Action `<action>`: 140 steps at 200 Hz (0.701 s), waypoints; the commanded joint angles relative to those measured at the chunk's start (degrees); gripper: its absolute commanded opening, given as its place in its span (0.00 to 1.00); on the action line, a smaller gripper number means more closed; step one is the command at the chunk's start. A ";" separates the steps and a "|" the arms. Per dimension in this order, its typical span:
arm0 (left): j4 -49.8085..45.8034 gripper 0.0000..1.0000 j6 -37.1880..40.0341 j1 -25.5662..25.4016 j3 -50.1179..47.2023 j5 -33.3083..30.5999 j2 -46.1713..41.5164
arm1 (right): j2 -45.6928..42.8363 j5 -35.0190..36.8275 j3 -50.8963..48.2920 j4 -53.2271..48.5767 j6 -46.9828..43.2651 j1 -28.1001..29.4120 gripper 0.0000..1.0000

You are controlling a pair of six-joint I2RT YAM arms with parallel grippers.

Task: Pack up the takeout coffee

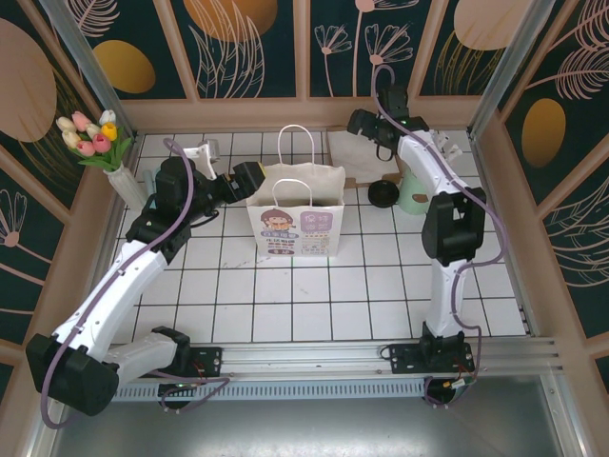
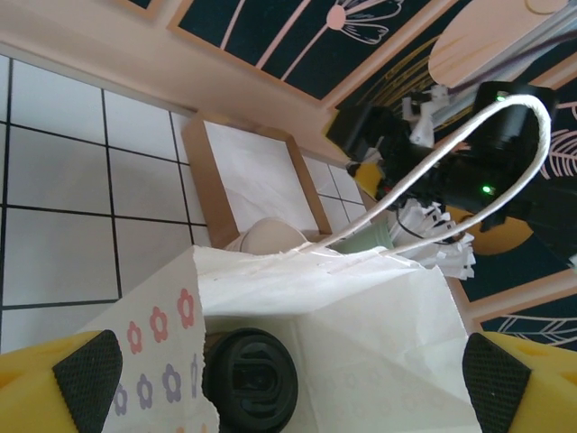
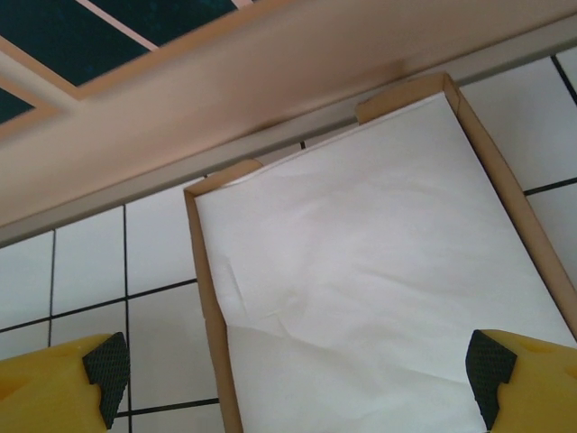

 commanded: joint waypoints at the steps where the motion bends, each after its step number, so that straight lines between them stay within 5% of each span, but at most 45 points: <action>1: 0.80 0.99 0.25 0.29 -0.38 2.76 0.29 | 1.63 1.54 2.71 -0.60 -0.20 0.14 0.98; 140: -1.81 0.98 0.28 0.29 -2.05 -0.35 -0.01 | 16.94 1.56 12.41 -3.90 -5.81 -3.12 0.92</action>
